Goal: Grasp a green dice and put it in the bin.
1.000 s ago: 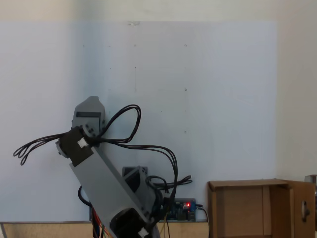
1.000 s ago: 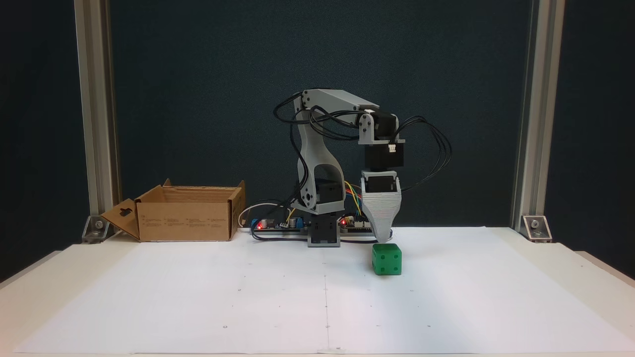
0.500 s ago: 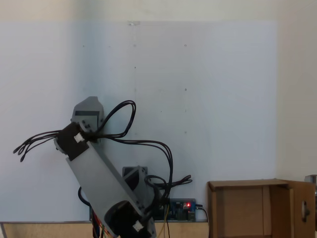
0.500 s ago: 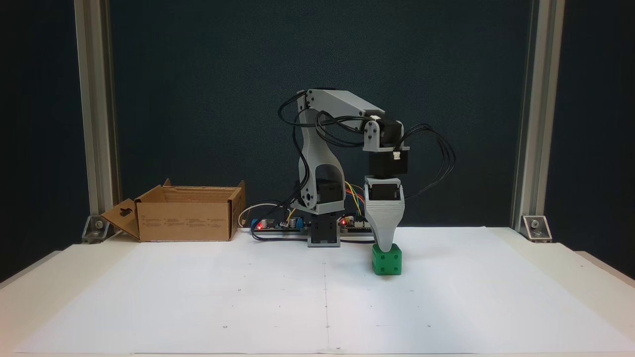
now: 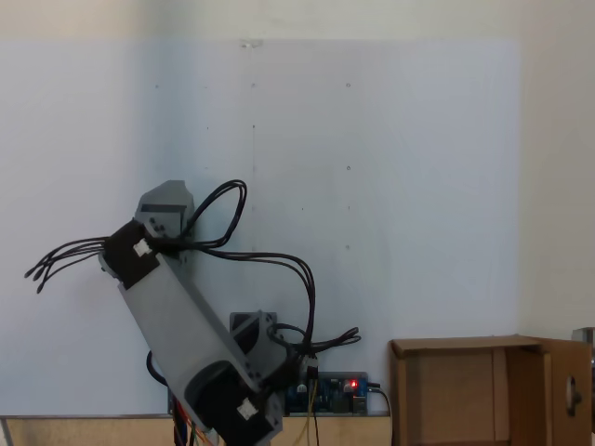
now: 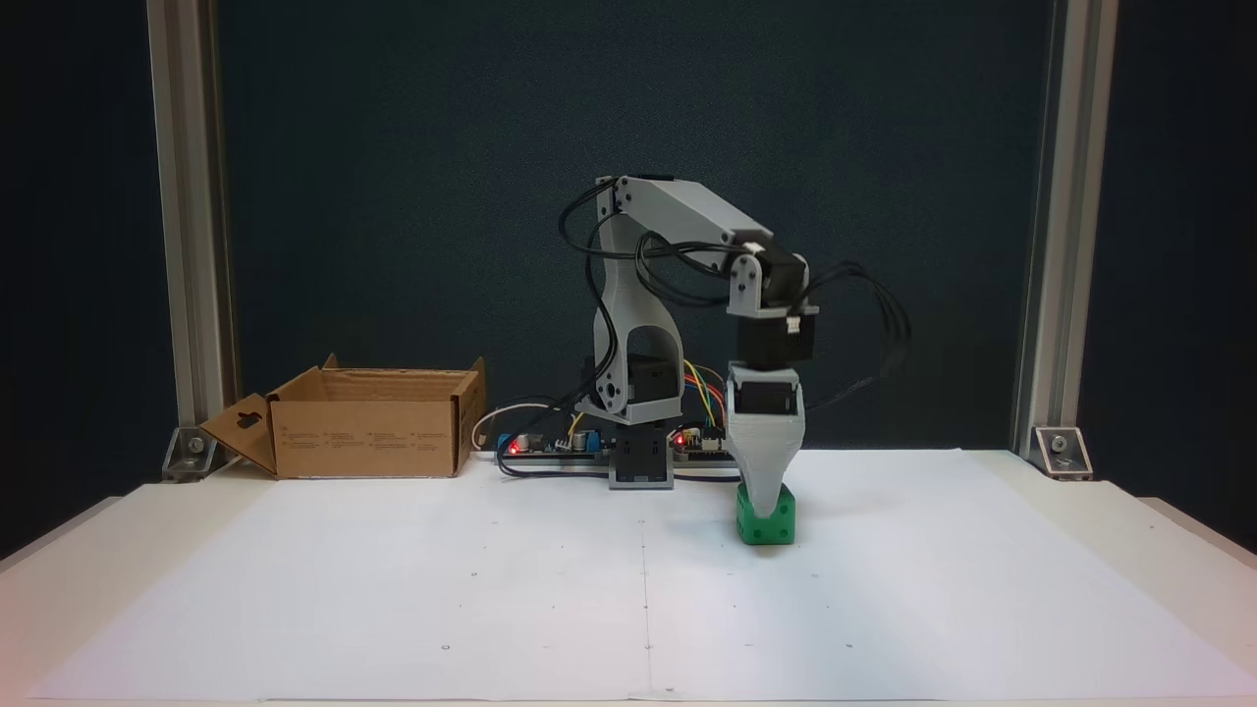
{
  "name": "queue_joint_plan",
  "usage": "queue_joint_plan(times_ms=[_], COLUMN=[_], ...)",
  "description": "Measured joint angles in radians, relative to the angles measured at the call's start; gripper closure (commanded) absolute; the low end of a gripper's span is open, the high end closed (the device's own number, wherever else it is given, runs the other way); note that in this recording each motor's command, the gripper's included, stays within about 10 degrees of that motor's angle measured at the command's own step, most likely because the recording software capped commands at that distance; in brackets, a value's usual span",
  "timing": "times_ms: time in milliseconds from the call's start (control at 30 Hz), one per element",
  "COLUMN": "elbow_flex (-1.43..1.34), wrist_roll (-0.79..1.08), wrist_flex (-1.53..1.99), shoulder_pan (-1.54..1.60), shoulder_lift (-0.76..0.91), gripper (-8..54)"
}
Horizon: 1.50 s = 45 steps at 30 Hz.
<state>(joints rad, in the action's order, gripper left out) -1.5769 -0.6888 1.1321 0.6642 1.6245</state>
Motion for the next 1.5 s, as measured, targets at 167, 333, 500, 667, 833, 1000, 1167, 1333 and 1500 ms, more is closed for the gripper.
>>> queue_joint_plan(times_ms=[167, 333, 500, 667, 833, 1000, 1167, 1333, 1500], elbow_flex=[0.0, 0.0, 0.0, -0.034, -0.081, -0.086, -0.086, -0.086, -0.086], wrist_roll=[-0.011, -0.012, -0.018, -0.025, -0.026, -0.026, -0.038, -0.04, -0.04], wrist_flex=[-0.021, -0.021, -0.023, -0.025, -0.023, -0.028, -0.061, -0.087, -0.087], shoulder_pan=[-0.003, -0.003, -0.003, -0.003, -0.003, 0.0, 0.002, 0.008, 0.009], shoulder_lift=[-0.017, -0.023, -0.041, -0.043, -0.043, -0.043, -0.043, -0.043, -0.049], gripper=[3.4, 3.4, 3.4, 3.4, 3.7, 4.0, 4.0, 4.0, 4.0])
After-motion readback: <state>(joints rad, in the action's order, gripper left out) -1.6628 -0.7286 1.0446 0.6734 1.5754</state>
